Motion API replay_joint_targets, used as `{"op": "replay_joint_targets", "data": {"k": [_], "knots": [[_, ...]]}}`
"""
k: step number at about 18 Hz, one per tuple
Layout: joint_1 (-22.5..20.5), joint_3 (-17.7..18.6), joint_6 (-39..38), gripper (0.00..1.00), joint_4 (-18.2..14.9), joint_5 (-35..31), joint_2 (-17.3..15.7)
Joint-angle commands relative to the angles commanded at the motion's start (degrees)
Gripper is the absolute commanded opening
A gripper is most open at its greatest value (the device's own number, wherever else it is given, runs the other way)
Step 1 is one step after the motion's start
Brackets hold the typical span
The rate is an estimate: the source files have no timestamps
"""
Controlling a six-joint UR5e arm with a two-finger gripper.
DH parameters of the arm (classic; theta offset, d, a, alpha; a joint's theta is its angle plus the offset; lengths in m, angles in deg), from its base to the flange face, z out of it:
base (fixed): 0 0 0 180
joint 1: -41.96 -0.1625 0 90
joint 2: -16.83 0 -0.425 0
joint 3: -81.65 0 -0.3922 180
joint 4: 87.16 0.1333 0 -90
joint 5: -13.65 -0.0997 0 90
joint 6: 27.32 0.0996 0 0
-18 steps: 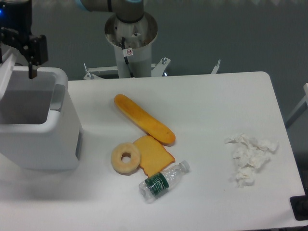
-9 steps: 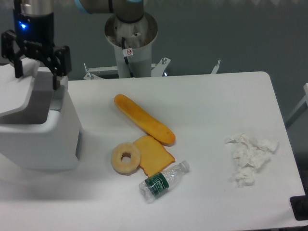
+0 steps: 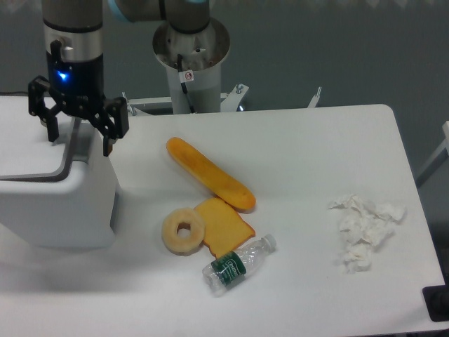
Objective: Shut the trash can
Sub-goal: 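Push the trash can lid forward and down to shut it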
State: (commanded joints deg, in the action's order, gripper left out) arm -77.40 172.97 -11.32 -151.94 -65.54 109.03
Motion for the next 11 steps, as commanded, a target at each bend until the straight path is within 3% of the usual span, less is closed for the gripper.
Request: {"op": "replay_joint_targets", "data": {"k": [11], "knots": [[-1.1,1.1,0.7,1.00,0.3,0.1,0.8]]}}
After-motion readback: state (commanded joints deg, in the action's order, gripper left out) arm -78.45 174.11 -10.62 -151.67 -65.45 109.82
